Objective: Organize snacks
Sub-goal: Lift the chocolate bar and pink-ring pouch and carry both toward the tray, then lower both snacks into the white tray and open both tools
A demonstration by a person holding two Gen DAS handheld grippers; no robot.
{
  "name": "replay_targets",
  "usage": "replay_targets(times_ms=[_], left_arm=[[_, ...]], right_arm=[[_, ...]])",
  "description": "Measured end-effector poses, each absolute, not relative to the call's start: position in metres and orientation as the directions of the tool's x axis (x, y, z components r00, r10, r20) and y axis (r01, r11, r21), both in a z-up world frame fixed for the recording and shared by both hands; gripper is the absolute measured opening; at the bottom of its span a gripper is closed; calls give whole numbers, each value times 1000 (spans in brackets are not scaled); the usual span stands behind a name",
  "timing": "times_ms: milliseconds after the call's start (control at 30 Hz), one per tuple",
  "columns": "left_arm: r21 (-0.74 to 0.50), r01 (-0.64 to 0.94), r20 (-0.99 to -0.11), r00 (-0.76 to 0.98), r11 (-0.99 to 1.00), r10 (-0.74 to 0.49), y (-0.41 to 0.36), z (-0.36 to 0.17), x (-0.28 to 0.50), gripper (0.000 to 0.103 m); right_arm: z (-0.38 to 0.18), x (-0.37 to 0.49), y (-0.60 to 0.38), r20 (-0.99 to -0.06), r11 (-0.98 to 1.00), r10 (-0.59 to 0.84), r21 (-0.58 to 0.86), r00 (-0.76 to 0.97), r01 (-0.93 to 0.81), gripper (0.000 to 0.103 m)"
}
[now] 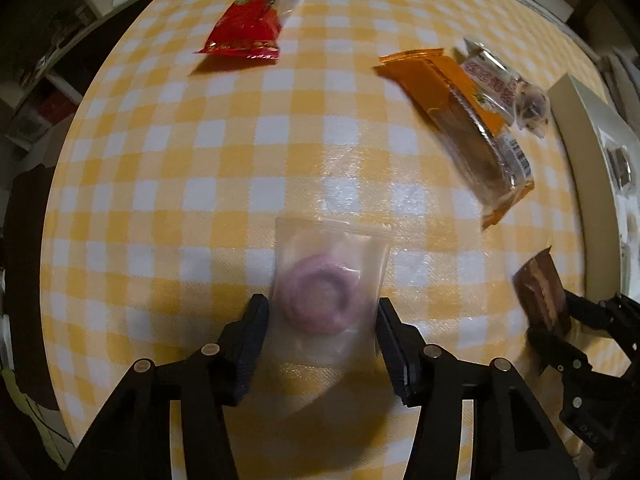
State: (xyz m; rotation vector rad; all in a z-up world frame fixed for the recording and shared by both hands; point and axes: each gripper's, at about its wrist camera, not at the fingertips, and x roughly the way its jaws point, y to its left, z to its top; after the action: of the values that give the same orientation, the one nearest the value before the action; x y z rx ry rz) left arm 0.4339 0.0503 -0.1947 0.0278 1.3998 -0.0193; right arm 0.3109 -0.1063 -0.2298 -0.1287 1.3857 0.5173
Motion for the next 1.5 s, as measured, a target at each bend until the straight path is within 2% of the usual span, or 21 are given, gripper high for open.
replay_targets(times_ms=[200,467,833,1500], left_arm=[[-20,60,-970,239,998,-34,38,-178,430,49],[-116,50,-918,376,992,-126,43,-134,412,49],[-158,122,-835,512,980,-198,32,-74,379,49],[-219,310,-778,516,925,-357,-75,-31,369,49]], right_arm=[[-220,309,-121,-944,889,301,227,135,-398,42],[-177,311,-136,-901,894,339,219,272,-391,42],[-119,324,-160,-835,922,336,198,435,-334,42],[-71,312,-267,-850,973,184,87,493,-213,42]])
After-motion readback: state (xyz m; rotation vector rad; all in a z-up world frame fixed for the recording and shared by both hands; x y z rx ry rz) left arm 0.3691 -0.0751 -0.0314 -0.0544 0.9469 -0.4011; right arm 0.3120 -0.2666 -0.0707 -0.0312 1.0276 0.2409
